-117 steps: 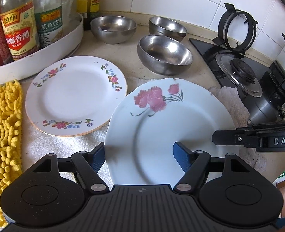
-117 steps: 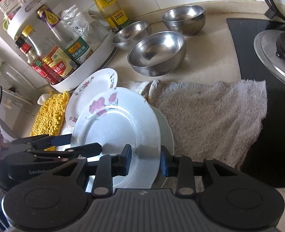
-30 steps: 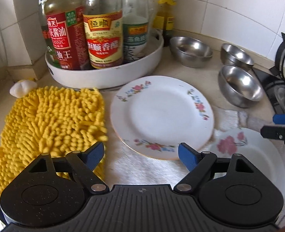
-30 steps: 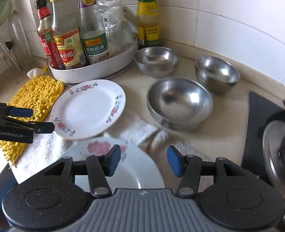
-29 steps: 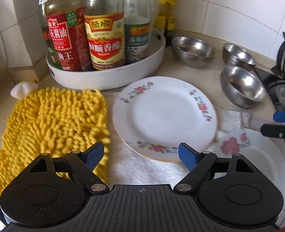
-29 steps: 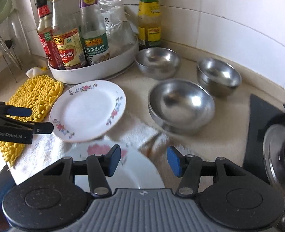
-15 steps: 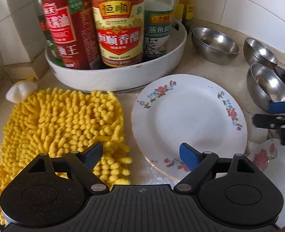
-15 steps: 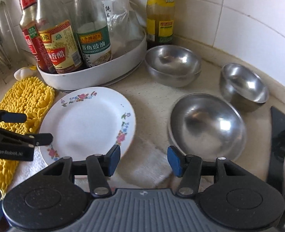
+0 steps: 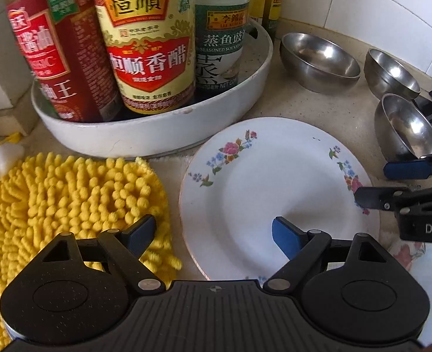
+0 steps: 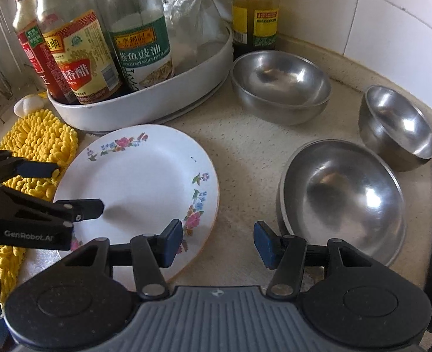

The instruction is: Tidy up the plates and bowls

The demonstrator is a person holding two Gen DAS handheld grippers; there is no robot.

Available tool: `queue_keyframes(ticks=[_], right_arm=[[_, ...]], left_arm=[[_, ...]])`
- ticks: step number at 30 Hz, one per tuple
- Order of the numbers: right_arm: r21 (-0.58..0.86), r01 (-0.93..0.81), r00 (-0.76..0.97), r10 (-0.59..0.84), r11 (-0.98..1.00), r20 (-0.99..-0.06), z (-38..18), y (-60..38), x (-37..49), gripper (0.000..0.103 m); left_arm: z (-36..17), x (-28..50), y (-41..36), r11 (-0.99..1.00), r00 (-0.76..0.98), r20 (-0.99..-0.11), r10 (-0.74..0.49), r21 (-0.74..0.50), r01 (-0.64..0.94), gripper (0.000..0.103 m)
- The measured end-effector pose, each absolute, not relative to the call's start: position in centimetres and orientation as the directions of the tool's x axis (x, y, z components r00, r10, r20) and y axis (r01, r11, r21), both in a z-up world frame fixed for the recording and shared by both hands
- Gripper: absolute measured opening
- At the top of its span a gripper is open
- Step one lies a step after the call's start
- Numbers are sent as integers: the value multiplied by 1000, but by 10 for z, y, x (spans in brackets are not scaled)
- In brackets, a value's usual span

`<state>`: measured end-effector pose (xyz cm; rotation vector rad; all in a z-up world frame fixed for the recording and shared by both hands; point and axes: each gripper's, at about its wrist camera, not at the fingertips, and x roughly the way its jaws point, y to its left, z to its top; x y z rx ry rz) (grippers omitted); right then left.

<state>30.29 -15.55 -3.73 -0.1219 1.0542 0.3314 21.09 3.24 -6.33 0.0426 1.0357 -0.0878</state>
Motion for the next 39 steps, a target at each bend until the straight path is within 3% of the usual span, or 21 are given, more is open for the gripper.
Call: queue_keyframes(ticks=[12, 19, 25, 28, 34, 39], right_arm=[[162, -349, 403, 304, 923, -863, -40, -151, 316, 77], [269, -316, 344, 374, 910, -862, -46, -155, 314, 78], [274, -300, 360, 374, 914, -855, -43, -156, 311, 78], [263, -296, 379, 365, 918, -850, -41, -156, 311, 78], [292, -283, 358, 383, 913, -852, -46, -157, 309, 77], [295, -272, 366, 382, 916, -848, -45, -159, 306, 71]], left_arm=[[-69, 240, 29, 989, 502, -858, -113, -49, 139, 95], [-65, 243, 46, 973, 485, -847, -217, -146, 181, 94], [-63, 249, 37, 951, 491, -825, -279, -166, 262, 95], [-70, 259, 32, 958, 472, -849, -238, -124, 260, 93], [-71, 260, 33, 941, 454, -846, -280, -147, 306, 94], [-75, 253, 21, 929, 452, -856, -253, -83, 361, 94]])
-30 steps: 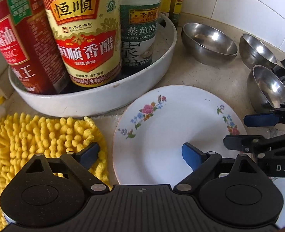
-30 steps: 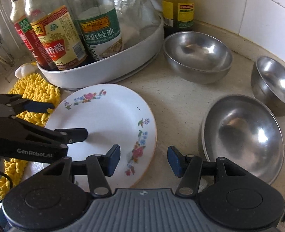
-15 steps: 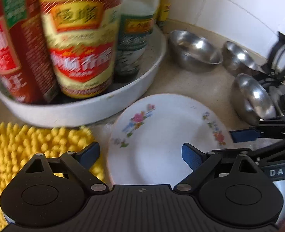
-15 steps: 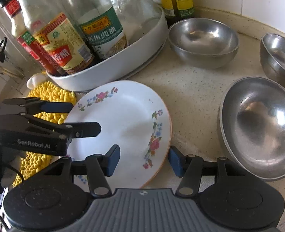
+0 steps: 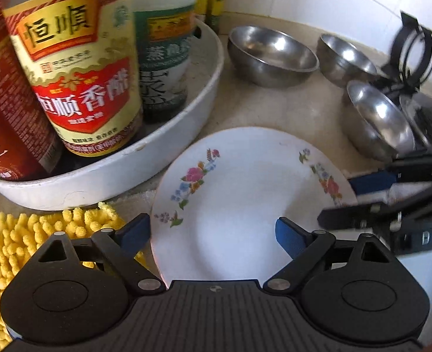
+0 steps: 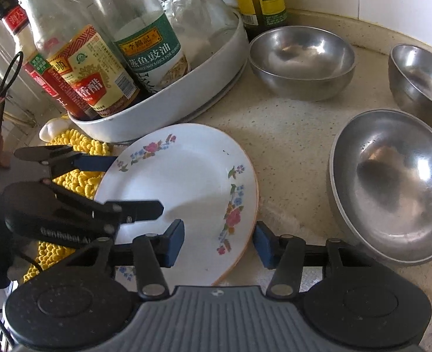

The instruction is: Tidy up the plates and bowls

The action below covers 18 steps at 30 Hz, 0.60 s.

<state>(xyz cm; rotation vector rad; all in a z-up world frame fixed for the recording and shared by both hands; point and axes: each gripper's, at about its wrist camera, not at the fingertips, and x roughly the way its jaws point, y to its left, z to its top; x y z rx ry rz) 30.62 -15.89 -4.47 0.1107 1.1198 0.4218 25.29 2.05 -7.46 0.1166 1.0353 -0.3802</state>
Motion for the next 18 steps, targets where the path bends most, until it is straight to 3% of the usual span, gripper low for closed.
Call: queue_keyframes(ticks=[5, 8, 18], right_arm=[[312, -282, 370, 403, 907, -837, -49, -162, 303, 69], [316, -278, 373, 405, 907, -835, -51, -162, 303, 69], [269, -279, 390, 365, 922, -846, -50, -156, 300, 68]], left_arm=[[-85, 246, 14, 912, 450, -853, -266, -70, 405, 102], [-86, 251, 5, 925, 457, -856, -243, -63, 375, 102], [-75, 243, 18, 954, 494, -843, -213, -69, 293, 92]])
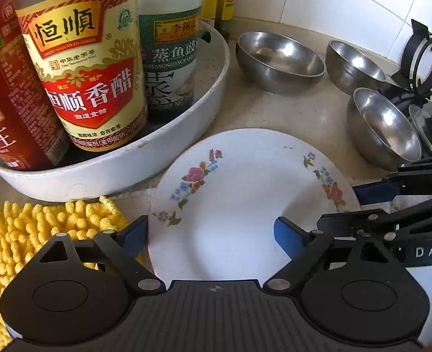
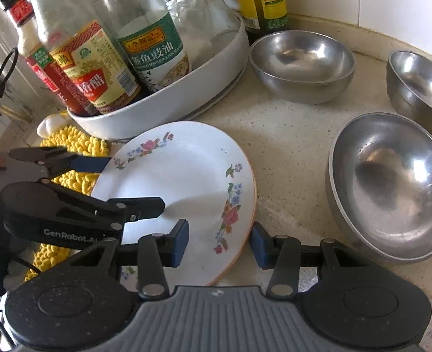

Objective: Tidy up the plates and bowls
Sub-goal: 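Lift the floral plate upright off the towel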

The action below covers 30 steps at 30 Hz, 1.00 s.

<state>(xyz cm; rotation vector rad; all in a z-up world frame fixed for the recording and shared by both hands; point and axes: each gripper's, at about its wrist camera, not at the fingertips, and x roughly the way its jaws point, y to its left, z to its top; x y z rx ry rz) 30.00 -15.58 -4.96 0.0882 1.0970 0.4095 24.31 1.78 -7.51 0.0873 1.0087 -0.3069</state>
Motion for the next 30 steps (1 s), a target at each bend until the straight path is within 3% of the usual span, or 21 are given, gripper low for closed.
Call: queue_keyframes(ticks=[13, 27, 30], right_arm=[[305, -239, 420, 382, 922, -824, -51, -163, 309, 68], [312, -273, 408, 404, 910, -819, -57, -166, 298, 71], [284, -305, 415, 395, 909, -820, -58, -163, 294, 70]], left_arm=[[-67, 228, 36, 960, 503, -831, -237, -120, 255, 91], [-76, 225, 21, 954, 499, -843, -200, -52, 295, 99], [-76, 224, 20, 958, 510, -838, -192, -48, 282, 97]])
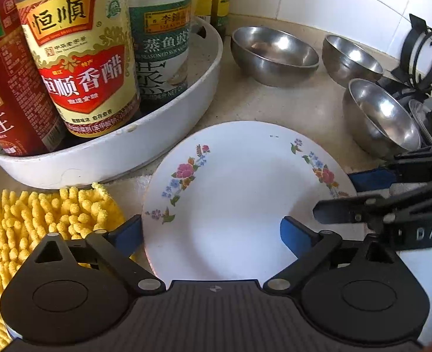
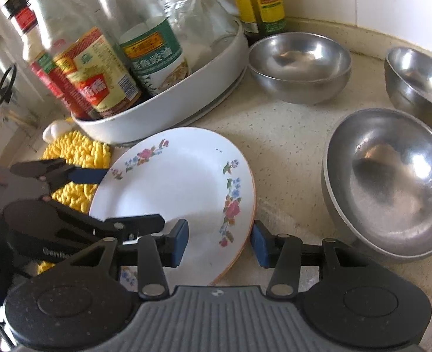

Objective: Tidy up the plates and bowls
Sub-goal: 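Lift the floral plate upright off the towel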

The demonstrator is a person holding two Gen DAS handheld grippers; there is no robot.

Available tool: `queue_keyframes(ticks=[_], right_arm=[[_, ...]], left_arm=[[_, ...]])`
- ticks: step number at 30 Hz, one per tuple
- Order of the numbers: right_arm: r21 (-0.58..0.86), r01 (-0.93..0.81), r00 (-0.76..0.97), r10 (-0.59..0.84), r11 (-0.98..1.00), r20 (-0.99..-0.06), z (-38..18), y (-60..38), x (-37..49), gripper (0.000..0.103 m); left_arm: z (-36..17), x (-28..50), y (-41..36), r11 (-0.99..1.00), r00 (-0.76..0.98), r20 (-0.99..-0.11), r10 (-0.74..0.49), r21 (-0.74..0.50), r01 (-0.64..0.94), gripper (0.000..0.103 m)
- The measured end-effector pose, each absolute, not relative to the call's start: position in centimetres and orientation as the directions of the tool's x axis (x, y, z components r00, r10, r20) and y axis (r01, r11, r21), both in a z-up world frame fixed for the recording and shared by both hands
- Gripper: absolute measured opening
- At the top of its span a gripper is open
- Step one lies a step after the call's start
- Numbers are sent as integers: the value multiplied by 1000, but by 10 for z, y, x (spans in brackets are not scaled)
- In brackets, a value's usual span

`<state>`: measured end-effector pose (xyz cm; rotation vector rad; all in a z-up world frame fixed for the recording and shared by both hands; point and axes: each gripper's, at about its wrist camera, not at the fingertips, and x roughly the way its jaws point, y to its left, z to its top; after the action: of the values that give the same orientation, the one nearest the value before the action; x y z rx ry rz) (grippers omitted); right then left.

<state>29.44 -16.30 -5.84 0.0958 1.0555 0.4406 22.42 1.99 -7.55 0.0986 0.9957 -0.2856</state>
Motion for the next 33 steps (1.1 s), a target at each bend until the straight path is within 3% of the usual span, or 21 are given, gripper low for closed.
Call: queue_keyframes(ticks=[8, 33], right_arm=[[256, -282, 438, 361, 925, -823, -51, -159, 297, 68], [311, -247, 533, 396, 918, -748, -6, -174, 287, 68]], left_arm=[[-65, 226, 27, 973, 533, -828, -173, -58, 225, 85], [-9, 193, 36, 972, 621, -757, -203, -82, 218, 84]])
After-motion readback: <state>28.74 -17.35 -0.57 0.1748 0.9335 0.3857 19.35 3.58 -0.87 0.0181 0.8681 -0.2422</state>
